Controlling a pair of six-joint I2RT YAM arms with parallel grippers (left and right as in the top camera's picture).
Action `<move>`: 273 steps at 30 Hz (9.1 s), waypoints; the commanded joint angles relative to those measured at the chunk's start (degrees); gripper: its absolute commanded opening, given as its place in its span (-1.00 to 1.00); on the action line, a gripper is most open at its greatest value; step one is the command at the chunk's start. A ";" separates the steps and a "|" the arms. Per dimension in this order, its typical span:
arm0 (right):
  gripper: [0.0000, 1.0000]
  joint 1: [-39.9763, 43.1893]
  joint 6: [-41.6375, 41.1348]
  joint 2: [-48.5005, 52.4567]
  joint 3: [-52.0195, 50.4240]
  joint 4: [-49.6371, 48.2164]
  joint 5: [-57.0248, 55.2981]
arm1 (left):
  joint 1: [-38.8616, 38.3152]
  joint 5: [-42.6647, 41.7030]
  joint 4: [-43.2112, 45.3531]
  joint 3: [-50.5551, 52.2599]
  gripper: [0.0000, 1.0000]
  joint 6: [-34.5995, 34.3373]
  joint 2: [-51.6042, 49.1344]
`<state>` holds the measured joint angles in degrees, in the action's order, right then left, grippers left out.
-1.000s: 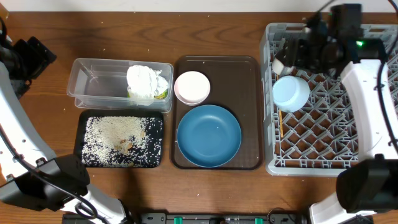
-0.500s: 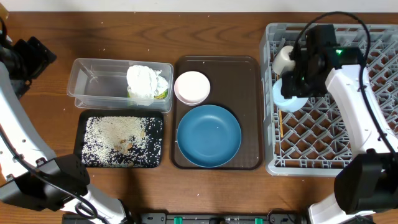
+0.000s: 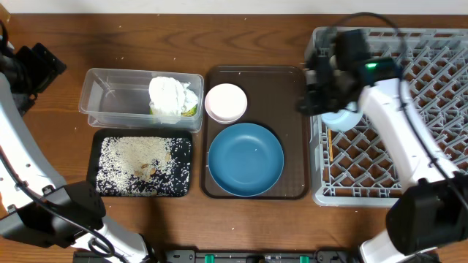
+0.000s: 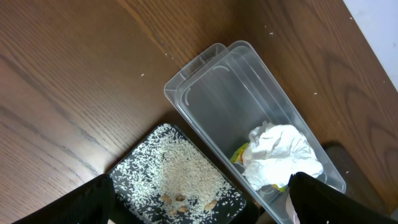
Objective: Sort waste into correct bins and load items into the dishwasher rack
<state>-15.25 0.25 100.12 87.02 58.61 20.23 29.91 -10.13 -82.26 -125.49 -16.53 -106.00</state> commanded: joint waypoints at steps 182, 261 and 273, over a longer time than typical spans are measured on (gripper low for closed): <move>-0.98 49.48 27.41 -21.18 -45.72 3.15 62.55 | 0.28 0.33 -0.20 -0.31 0.84 -0.09 -0.42; -0.98 6.88 -22.86 -21.38 -28.74 23.74 -18.78 | 0.28 0.31 -0.20 -0.31 0.84 -0.09 -0.42; -0.83 8.59 -24.83 -21.35 -28.74 17.27 -25.18 | 0.28 0.33 -0.20 -0.31 0.84 -0.09 -0.42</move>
<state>-7.01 -23.35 79.02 58.46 76.77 -2.74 29.91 -10.13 -82.28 -125.49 -16.53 -106.00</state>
